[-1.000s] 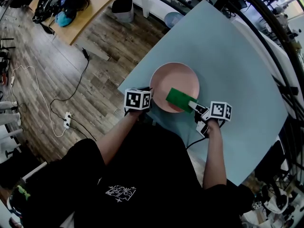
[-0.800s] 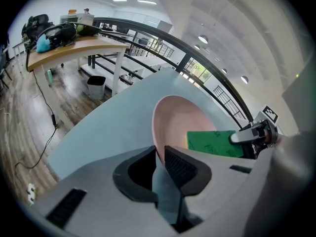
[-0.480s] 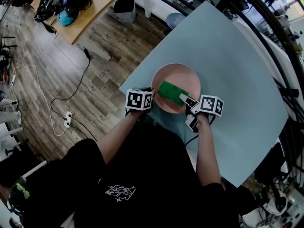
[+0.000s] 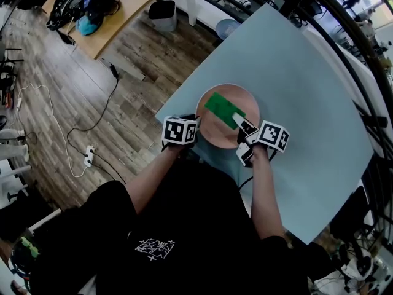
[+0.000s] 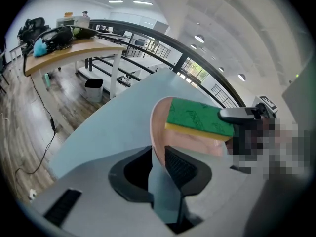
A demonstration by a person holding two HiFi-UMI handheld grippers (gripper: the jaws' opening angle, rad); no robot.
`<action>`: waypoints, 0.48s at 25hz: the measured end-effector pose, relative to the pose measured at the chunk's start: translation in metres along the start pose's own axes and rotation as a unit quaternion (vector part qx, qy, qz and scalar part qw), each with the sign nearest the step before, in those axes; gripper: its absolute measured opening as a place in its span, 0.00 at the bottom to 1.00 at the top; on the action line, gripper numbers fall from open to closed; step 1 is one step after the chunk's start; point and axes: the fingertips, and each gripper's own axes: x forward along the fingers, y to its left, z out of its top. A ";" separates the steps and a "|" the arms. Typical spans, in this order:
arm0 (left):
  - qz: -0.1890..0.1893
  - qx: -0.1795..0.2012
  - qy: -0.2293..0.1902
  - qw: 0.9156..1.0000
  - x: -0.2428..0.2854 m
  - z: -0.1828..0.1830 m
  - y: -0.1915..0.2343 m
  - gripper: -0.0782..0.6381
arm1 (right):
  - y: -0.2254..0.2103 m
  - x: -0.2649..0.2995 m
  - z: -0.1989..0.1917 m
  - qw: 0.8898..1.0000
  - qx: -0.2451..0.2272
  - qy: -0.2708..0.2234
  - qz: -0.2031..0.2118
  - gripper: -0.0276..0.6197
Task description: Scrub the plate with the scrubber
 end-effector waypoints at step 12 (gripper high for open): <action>0.020 0.003 -0.064 0.998 -0.023 0.025 -0.004 0.22 | 0.013 -0.051 0.025 0.995 -0.031 -0.082 0.050 0.25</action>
